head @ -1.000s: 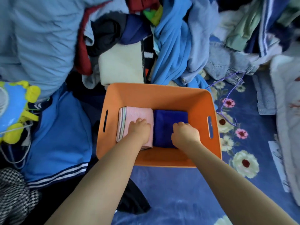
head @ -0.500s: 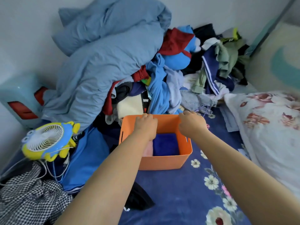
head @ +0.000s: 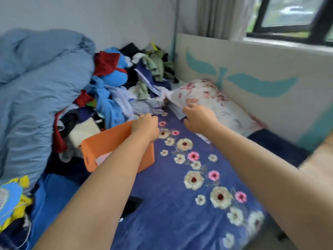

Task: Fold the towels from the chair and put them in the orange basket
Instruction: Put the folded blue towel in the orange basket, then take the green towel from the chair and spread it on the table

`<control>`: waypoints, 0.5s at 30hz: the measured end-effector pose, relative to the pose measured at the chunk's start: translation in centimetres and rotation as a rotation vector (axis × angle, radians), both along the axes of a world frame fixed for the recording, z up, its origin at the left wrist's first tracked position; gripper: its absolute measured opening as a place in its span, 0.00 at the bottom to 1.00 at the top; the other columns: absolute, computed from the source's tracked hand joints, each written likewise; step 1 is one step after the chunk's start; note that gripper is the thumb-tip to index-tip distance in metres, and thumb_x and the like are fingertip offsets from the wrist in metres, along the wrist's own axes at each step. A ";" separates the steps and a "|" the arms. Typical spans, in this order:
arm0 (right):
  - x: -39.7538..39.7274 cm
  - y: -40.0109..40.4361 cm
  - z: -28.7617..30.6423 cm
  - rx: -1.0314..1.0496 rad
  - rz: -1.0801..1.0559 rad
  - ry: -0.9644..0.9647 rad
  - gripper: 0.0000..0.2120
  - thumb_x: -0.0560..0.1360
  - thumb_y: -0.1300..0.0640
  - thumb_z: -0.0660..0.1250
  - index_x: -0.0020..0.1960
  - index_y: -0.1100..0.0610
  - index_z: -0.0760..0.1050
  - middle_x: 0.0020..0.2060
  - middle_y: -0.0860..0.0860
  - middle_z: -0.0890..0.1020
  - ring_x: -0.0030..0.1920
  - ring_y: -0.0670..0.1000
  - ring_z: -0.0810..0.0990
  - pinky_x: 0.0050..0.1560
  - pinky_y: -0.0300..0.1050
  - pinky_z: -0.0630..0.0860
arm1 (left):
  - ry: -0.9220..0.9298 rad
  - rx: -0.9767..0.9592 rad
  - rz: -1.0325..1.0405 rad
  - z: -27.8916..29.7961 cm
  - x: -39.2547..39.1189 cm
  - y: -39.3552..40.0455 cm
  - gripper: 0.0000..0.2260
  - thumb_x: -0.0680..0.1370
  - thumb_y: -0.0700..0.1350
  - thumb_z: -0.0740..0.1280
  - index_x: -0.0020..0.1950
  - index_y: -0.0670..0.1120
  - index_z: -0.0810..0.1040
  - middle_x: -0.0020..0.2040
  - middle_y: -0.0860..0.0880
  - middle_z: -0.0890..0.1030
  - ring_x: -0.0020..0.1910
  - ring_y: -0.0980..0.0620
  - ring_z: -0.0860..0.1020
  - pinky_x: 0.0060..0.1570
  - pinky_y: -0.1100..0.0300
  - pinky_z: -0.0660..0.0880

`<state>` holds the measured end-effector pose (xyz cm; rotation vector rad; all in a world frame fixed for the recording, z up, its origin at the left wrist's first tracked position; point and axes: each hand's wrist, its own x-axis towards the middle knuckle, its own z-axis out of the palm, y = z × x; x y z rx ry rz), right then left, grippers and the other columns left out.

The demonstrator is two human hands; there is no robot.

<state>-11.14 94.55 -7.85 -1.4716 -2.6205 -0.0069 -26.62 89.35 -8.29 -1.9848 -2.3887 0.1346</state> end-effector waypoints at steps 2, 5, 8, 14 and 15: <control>4.9 -2.6 -0.3 -0.015 -0.111 -0.015 0.18 0.78 0.58 0.56 0.66 0.59 0.66 0.62 0.57 0.72 0.62 0.59 0.71 0.50 0.48 0.71 | -0.004 -0.027 -0.125 -0.2 4.3 -0.9 0.15 0.80 0.45 0.57 0.64 0.41 0.69 0.66 0.41 0.69 0.67 0.41 0.67 0.61 0.48 0.67; 12.5 -6.2 -0.6 -0.031 -0.279 -0.012 0.17 0.77 0.58 0.56 0.65 0.59 0.68 0.63 0.57 0.72 0.63 0.59 0.71 0.55 0.49 0.71 | 0.011 -0.038 -0.290 -0.3 11.5 -1.7 0.15 0.80 0.46 0.57 0.64 0.41 0.70 0.65 0.41 0.70 0.65 0.41 0.69 0.60 0.49 0.69; 21.0 -9.9 -0.6 -0.020 -0.460 0.000 0.17 0.76 0.58 0.58 0.64 0.58 0.70 0.62 0.57 0.73 0.64 0.58 0.70 0.58 0.49 0.71 | 0.001 -0.043 -0.462 0.1 20.0 -2.5 0.15 0.79 0.46 0.58 0.64 0.41 0.71 0.65 0.41 0.72 0.65 0.41 0.71 0.59 0.50 0.70; 38.2 -17.3 0.7 -0.029 -0.770 0.025 0.18 0.77 0.56 0.57 0.65 0.57 0.69 0.63 0.56 0.74 0.63 0.58 0.73 0.56 0.50 0.74 | -0.011 -0.021 -0.823 1.4 38.5 -5.3 0.15 0.79 0.46 0.57 0.63 0.43 0.72 0.64 0.42 0.72 0.64 0.42 0.71 0.59 0.51 0.70; 41.4 -19.0 1.0 -0.033 -0.817 0.026 0.18 0.77 0.55 0.57 0.66 0.57 0.68 0.64 0.55 0.73 0.63 0.57 0.73 0.56 0.50 0.75 | -0.013 -0.013 -0.881 1.7 42.2 -6.0 0.14 0.79 0.46 0.57 0.62 0.43 0.73 0.63 0.42 0.73 0.63 0.42 0.72 0.59 0.52 0.70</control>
